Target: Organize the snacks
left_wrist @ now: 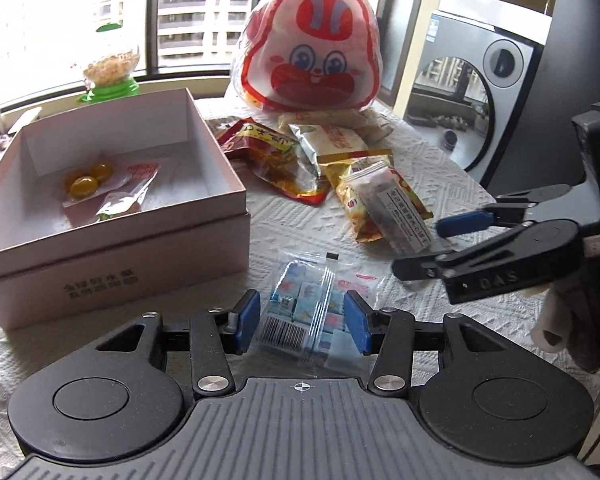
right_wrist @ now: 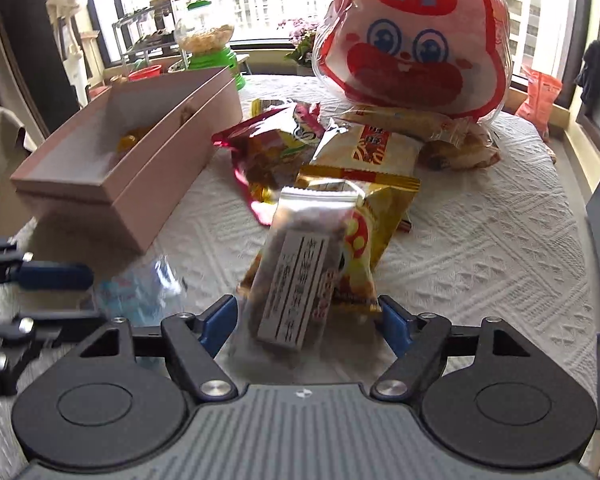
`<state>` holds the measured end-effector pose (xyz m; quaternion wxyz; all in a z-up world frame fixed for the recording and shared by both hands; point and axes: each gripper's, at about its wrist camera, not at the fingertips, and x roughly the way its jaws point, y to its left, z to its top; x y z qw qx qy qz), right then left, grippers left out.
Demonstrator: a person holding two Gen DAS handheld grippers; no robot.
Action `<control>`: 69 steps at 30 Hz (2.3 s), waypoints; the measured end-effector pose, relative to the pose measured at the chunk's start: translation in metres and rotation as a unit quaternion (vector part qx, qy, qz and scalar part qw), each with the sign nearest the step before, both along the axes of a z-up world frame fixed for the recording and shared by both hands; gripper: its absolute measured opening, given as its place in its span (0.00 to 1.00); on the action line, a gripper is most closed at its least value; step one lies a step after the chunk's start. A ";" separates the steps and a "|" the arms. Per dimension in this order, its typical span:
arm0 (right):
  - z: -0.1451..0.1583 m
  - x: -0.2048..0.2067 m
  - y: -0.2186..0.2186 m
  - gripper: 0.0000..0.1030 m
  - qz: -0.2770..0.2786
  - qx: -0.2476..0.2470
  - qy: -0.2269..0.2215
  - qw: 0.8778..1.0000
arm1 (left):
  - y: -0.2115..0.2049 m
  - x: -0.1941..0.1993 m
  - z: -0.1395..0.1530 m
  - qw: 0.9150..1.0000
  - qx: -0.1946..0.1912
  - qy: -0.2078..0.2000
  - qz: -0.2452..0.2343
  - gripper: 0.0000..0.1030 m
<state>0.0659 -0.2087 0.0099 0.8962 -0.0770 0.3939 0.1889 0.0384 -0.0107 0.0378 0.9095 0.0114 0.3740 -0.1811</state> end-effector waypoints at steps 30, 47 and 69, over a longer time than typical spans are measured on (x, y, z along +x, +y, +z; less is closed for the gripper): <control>0.061 0.024 0.010 0.26 -0.025 0.019 -0.095 0.995 | -0.059 -0.028 -0.001 0.992 0.086 -0.024 -0.086 0.50; 0.020 -0.017 -0.052 0.60 -0.095 0.037 -0.052 0.993 | -0.029 0.001 -0.011 0.998 -0.011 0.050 -0.026 0.61; 0.003 -0.036 -0.054 0.70 -0.094 0.043 -0.114 0.988 | -0.012 -0.034 -0.012 0.999 0.050 -0.009 -0.009 0.65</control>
